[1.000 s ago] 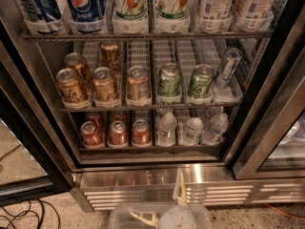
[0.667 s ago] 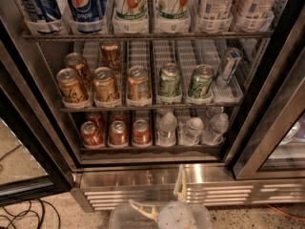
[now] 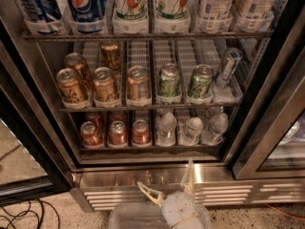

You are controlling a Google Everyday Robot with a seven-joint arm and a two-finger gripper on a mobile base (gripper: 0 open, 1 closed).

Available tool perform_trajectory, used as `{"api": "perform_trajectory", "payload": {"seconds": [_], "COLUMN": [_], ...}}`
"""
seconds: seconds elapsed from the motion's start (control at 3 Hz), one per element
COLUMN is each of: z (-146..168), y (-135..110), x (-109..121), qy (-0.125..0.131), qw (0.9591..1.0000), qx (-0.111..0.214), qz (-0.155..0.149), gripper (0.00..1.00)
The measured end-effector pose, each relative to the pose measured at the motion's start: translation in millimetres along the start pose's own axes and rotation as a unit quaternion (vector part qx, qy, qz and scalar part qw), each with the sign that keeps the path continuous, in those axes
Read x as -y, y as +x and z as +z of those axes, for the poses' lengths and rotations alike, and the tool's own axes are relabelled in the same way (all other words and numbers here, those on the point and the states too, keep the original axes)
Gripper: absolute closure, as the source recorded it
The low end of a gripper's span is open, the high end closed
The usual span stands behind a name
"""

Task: Pick water bottle from bottom shelf of fridge

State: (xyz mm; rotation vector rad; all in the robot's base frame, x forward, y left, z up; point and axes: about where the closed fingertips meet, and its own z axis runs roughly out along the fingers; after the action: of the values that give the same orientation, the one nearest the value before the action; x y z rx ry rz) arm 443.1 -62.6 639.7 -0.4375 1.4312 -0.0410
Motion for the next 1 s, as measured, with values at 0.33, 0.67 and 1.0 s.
{"api": "perform_trajectory", "payload": {"seconds": [0.33, 0.67, 1.0], "z": [3, 7, 12], "y": [7, 13, 20], "x": [16, 26, 38], "qy": [0.029, 0.042, 0.057], "qw": [0.9995, 0.9989, 0.9978], "qx": [-0.009, -0.019, -0.032], "qz": [0.0, -0.003, -0.007], "gripper": [0.14, 0.21, 0.21]}}
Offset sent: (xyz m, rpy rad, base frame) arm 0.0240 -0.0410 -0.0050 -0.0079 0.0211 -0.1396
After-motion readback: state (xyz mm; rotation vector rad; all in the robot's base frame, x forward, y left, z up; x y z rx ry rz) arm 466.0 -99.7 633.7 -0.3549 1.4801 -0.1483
